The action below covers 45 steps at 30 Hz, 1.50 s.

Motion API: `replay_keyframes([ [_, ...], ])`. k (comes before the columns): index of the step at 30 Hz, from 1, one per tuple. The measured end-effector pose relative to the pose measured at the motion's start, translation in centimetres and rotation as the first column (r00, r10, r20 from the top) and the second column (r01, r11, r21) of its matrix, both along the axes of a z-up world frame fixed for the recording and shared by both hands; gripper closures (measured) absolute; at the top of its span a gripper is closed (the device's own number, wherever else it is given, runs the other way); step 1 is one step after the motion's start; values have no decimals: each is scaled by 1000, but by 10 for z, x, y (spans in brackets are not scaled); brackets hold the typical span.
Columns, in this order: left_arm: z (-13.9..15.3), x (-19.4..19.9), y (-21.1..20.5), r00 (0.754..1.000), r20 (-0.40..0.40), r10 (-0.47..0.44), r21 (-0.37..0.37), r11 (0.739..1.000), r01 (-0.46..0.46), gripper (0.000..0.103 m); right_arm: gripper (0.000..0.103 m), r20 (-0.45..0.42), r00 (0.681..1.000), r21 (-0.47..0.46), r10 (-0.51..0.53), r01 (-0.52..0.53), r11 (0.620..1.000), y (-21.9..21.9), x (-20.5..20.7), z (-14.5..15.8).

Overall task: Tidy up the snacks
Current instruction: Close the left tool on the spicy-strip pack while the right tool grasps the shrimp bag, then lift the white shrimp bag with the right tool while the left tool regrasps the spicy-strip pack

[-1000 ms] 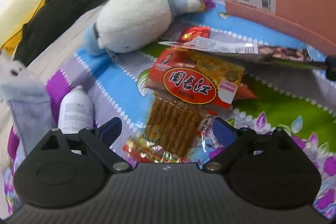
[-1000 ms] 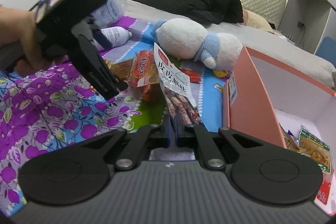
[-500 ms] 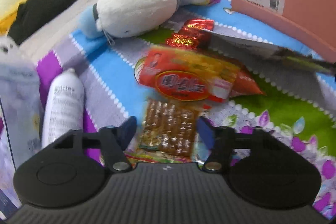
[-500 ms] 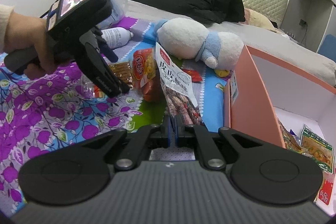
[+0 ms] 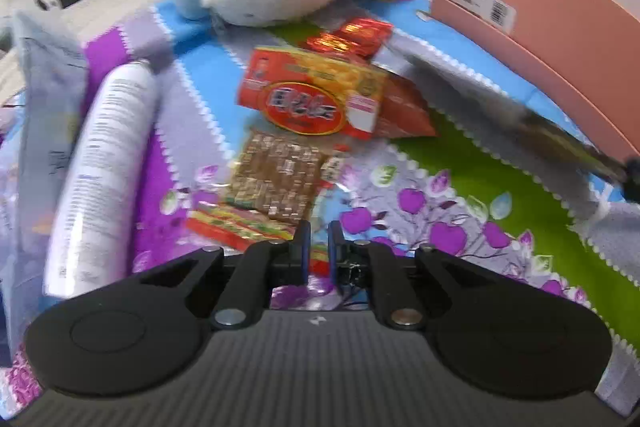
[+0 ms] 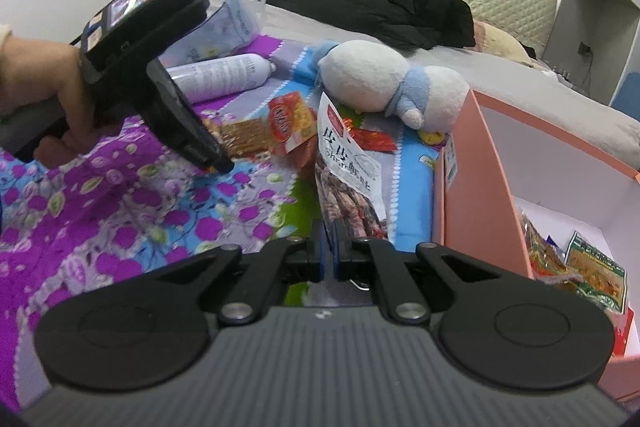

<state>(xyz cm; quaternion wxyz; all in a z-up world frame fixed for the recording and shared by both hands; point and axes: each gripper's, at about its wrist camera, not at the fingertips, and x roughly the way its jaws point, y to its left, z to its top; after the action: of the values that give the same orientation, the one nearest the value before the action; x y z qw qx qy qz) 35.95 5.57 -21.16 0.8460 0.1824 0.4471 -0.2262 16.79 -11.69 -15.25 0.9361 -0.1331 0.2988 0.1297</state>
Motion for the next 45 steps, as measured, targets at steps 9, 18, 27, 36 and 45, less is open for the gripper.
replay_keyframes([
  [9,18,17,1,994,112,-21,26,999,18,15,97,-75,995,14,66,-65,998,3,-36,-1],
  [18,-1,37,0,997,69,-37,46,998,34,13,29,-176,979,155,100,-73,985,-11,-39,5],
  [27,-7,44,2,997,48,-62,31,998,60,11,17,-190,981,143,38,-10,990,-4,9,-7],
  [36,-20,52,-8,991,57,-117,75,991,112,4,6,-222,974,-3,45,-46,999,16,37,-30],
  [45,-25,57,2,999,-6,-49,-31,998,49,10,3,-268,963,57,24,-8,998,6,40,-50],
])
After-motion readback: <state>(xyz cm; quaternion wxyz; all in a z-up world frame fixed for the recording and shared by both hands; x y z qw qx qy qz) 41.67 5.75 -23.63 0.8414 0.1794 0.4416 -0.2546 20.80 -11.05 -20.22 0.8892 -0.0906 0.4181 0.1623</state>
